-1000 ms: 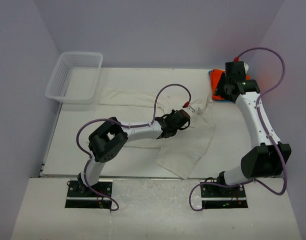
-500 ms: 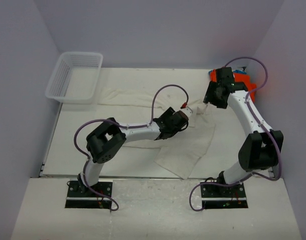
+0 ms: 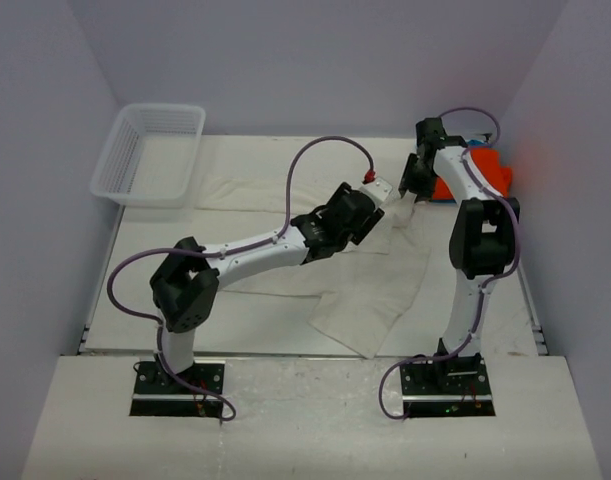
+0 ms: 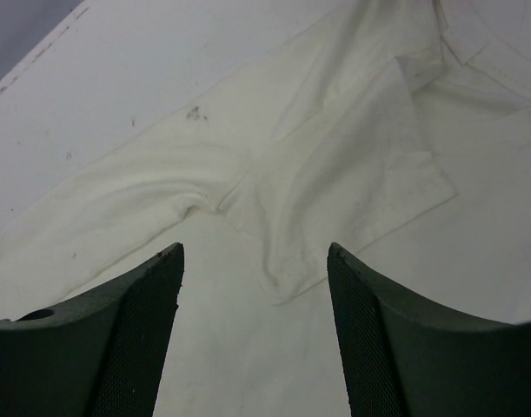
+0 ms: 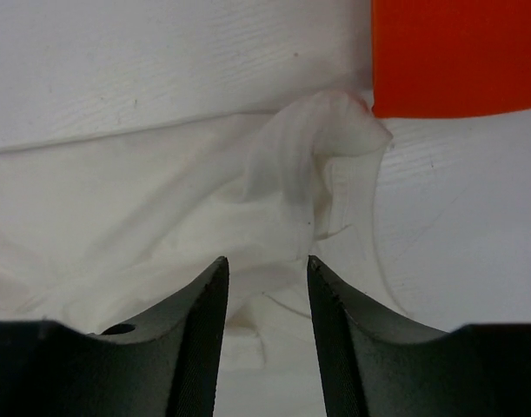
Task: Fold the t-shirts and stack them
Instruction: Fold the flattened tshirt in 1/3 of the way
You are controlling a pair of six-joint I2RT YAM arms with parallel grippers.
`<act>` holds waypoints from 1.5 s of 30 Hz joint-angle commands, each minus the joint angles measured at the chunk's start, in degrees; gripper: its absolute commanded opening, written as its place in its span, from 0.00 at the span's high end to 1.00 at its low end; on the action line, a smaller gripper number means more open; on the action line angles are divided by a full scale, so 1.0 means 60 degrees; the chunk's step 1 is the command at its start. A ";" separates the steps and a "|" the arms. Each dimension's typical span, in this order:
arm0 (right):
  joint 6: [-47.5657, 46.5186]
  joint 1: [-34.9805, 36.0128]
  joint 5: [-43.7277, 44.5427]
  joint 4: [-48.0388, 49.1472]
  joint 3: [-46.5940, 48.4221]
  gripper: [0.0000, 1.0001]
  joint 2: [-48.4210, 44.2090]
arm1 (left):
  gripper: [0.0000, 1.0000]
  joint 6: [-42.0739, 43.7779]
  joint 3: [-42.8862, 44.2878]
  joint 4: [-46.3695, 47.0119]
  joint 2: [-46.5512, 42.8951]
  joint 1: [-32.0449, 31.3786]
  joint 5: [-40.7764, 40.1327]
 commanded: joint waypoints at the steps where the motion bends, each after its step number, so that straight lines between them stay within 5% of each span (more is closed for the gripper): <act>1: -0.0278 -0.0254 -0.0116 -0.0619 0.1160 0.56 0.0391 | 0.32 -0.0004 0.0415 -0.0151 -0.0517 0.0503 0.0297; 20: -0.0556 -0.0533 -0.0540 -0.1426 0.3124 0.59 0.2252 | 0.31 -0.0487 0.1104 -0.0766 -0.0457 0.1822 0.1162; 23: -0.0527 -0.0547 -0.0569 -0.1470 0.3329 0.64 0.2516 | 0.31 -0.0517 0.1118 -0.0752 -0.0691 0.1822 0.1279; 29: -0.0469 -0.0533 0.0000 -0.1441 0.3389 0.93 0.2547 | 0.30 -0.0487 0.1133 -0.0767 -0.0577 0.1822 0.1353; 38: -0.0439 -0.0577 0.0880 -0.1324 0.3710 0.99 0.2151 | 0.30 -0.0619 0.0943 -0.0650 0.0537 0.1837 0.1572; 45: -0.0630 -0.0635 0.1188 -0.1309 0.4077 0.99 0.2311 | 0.31 -0.0692 0.1000 -0.0239 0.0977 0.1837 0.4570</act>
